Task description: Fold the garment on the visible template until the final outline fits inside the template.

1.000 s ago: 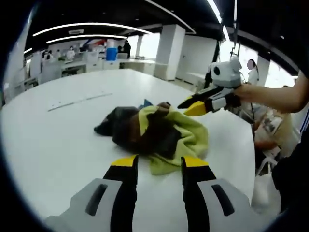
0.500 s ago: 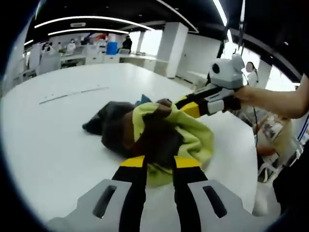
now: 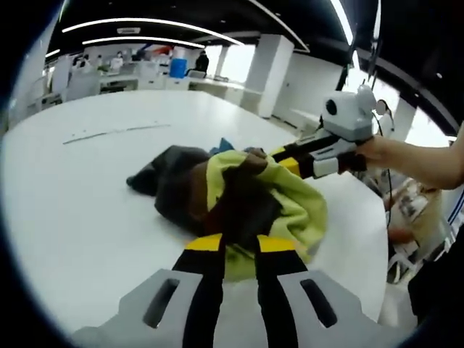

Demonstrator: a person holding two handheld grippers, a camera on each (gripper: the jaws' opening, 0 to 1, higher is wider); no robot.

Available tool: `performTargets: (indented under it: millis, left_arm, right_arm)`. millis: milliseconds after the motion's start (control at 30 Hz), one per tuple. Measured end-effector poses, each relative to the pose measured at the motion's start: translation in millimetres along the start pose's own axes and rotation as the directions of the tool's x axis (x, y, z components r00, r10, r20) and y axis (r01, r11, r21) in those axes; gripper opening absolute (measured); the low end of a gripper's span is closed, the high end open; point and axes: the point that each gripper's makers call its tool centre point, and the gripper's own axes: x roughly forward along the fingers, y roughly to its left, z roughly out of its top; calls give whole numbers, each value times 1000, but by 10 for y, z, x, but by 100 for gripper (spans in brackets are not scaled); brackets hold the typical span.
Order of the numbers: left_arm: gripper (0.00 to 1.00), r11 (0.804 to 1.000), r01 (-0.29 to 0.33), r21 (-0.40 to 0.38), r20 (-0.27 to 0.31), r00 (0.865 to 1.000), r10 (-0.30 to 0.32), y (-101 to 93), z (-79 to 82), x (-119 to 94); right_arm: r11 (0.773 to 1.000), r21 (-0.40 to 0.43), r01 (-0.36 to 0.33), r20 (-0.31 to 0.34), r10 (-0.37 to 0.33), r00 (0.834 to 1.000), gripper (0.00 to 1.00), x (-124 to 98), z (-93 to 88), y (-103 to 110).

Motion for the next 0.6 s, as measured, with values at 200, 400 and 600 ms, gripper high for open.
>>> performTargets:
  millis: [200,400,600]
  left_arm:
    - [0,999,-35,-10,-20,999,34,79,-42,3]
    - [0,998,-35,-52,28,999,37,101,34,-83]
    - [0,999,-27,-47,5,1000,27,45,-22,-49]
  right_arm:
    - [999,39,33,-3,-33,999,0,23,-13,-52]
    - [999,33,38,16,-38,999,0,-35,56,-33]
    - [998,41,40,11,-41,999,0,-40,46,-44]
